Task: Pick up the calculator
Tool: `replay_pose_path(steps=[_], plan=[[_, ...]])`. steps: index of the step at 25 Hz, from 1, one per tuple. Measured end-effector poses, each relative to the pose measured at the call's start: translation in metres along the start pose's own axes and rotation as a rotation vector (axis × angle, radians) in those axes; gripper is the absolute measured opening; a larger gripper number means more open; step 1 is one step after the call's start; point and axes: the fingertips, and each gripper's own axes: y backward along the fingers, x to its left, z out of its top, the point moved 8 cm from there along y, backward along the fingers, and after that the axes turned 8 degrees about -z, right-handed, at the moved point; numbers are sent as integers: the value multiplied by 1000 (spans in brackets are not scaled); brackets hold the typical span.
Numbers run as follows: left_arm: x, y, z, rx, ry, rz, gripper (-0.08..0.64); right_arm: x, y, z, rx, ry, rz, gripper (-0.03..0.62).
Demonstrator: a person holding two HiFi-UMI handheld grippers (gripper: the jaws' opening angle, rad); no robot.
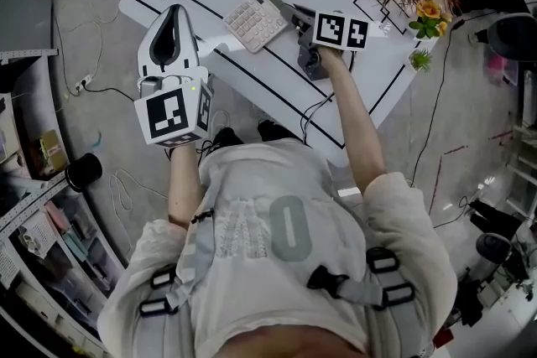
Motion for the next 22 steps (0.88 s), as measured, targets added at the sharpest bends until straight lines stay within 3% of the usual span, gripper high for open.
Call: replay_pose_path(steps=[9,16,22], plan=[[-4,8,2,-8,-7,4,21,5,5,-3,-45,-92,46,51],[-3,21,12,-34,-16,1,21,16,28,13,-143,-35,-44,51],[-6,34,22,-73,-19,10,21,37,61,36,-268,85,-120,51]])
